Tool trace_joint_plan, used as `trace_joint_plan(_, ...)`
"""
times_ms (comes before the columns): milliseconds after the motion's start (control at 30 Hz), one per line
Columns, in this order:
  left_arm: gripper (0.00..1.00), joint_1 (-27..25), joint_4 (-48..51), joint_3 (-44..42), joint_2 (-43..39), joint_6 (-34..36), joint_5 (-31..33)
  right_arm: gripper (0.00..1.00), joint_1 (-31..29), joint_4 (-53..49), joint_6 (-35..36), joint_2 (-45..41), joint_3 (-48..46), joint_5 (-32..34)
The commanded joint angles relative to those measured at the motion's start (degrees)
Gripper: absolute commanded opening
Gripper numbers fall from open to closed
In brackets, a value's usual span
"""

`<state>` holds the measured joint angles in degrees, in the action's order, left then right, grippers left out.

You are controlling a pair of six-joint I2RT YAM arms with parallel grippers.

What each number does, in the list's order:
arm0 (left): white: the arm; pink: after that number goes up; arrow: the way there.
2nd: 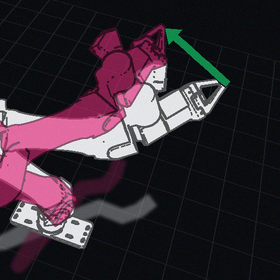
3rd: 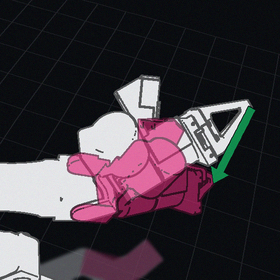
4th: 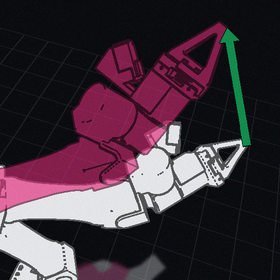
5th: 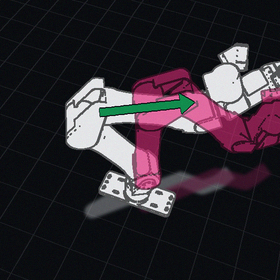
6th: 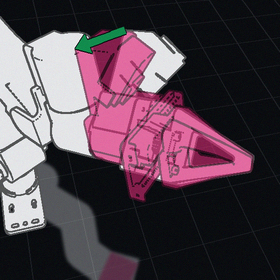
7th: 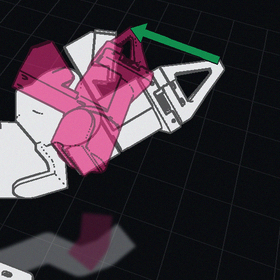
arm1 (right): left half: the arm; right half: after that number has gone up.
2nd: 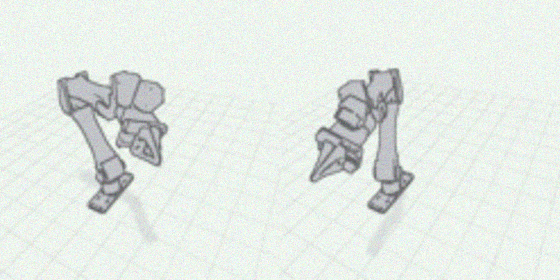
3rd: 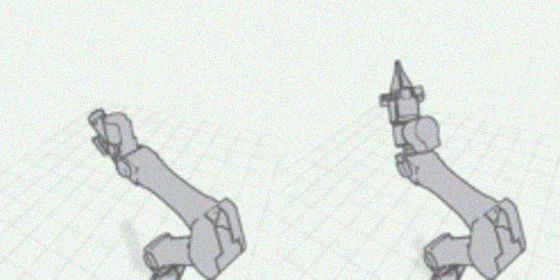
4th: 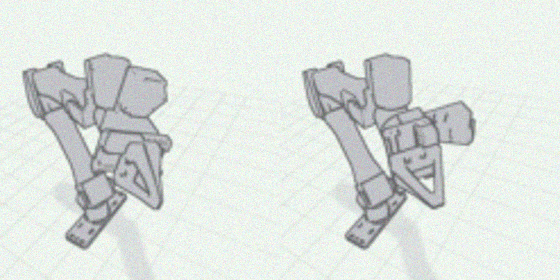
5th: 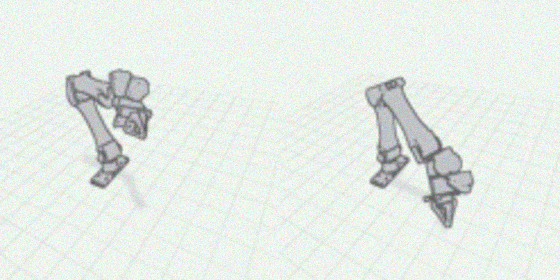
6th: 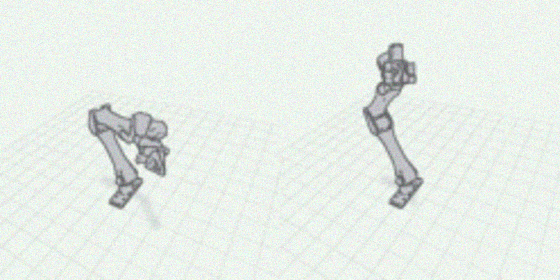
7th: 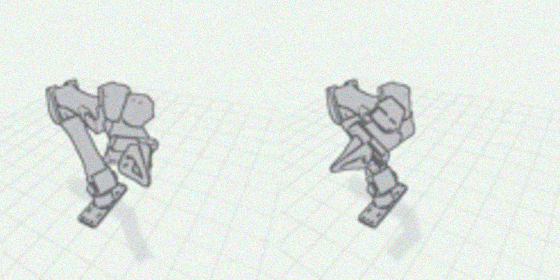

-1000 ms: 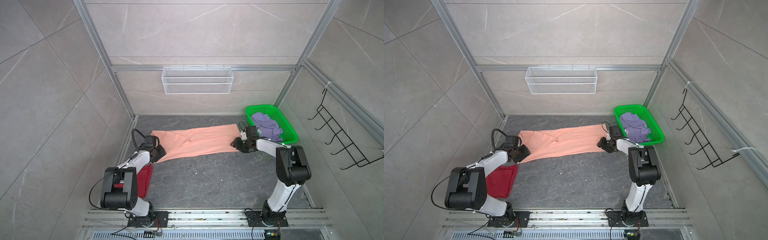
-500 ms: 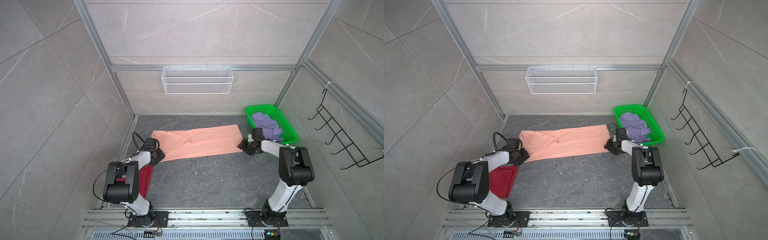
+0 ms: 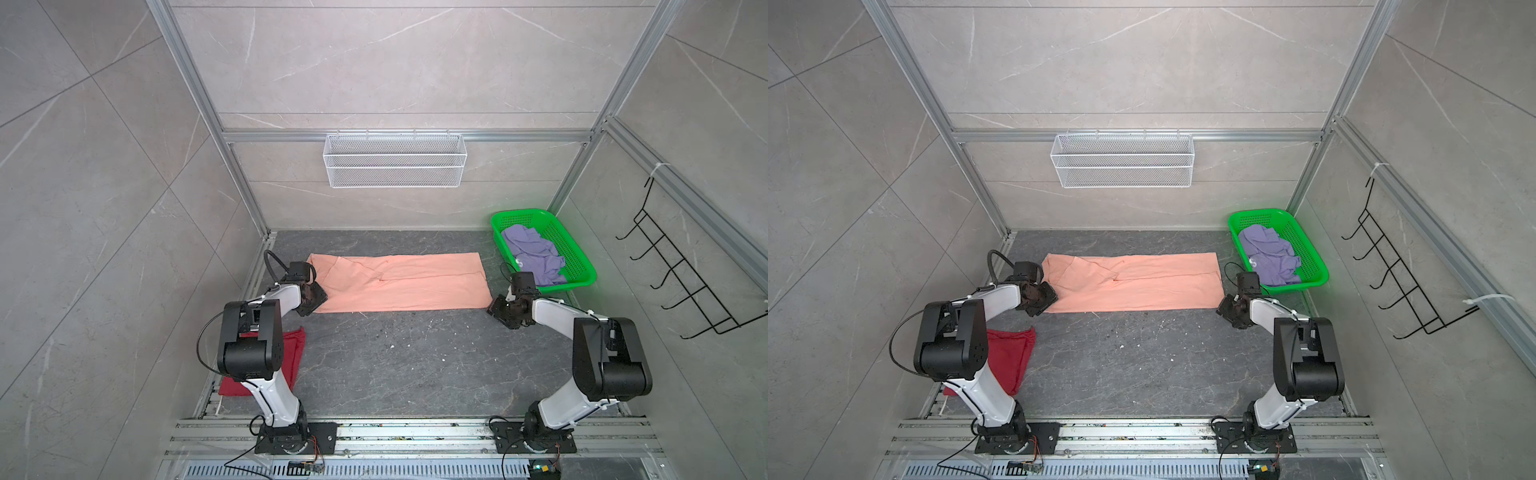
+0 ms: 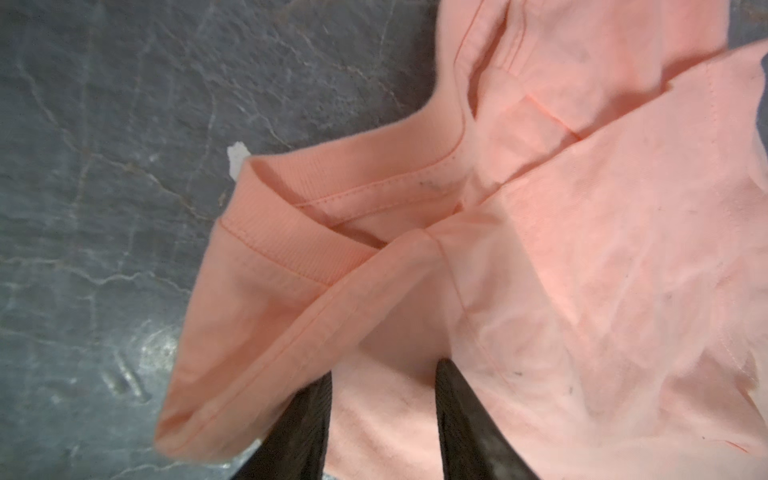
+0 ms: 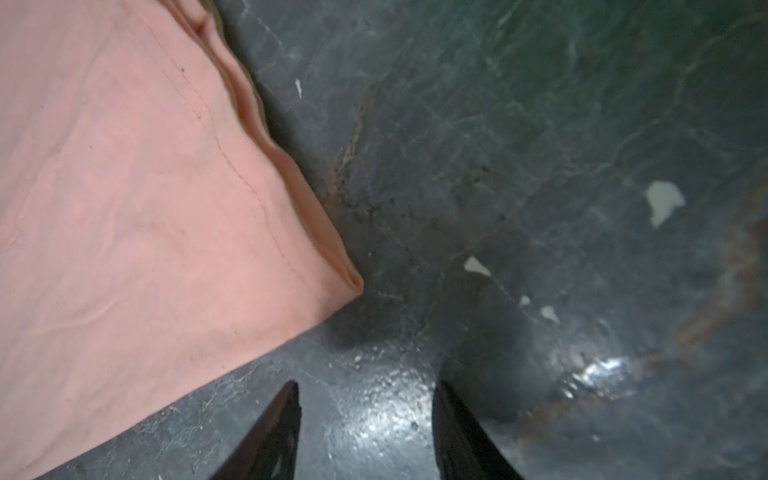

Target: Fold and stack the t-shirts

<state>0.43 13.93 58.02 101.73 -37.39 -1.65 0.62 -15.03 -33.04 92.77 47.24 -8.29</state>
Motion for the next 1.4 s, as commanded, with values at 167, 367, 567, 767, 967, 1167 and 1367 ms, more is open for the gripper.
trace_joint_plan(167, 0.45, -1.4, 6.8, -3.5, -8.3, 4.2, 1.5, 0.54, -1.9, -7.8, 2.9, -2.7, 8.7, -1.2)
trace_joint_plan(367, 0.49, -5.4, 10.6, 6.4, -9.7, 6.7, 0.2, 0.54, -5.7, -4.5, 4.0, 5.6, 22.4, -4.9)
trace_joint_plan(567, 0.49, -6.4, 4.5, 8.6, -1.2, 1.6, -3.9, 0.54, -6.4, 1.6, 2.6, 17.9, 31.8, -8.1)
trace_joint_plan(767, 0.49, -6.4, 1.7, 11.0, 6.1, -1.8, -4.1, 0.54, -6.4, 5.1, 1.7, 27.0, 37.0, -10.8)
trace_joint_plan(967, 0.49, -4.9, 2.9, 11.9, 9.9, -3.4, -1.8, 0.54, -6.3, -1.9, 0.9, 28.5, 36.0, -5.6)
trace_joint_plan(1167, 0.49, -3.5, 6.8, 22.1, 17.8, -0.5, -3.9, 0.53, -6.4, -2.0, -4.7, 23.3, 23.2, -5.1)
trace_joint_plan(1367, 0.49, -3.5, 13.9, 43.0, 29.4, 4.7, -7.0, 0.53, -10.4, 1.9, -12.3, 13.1, 7.3, -6.3)
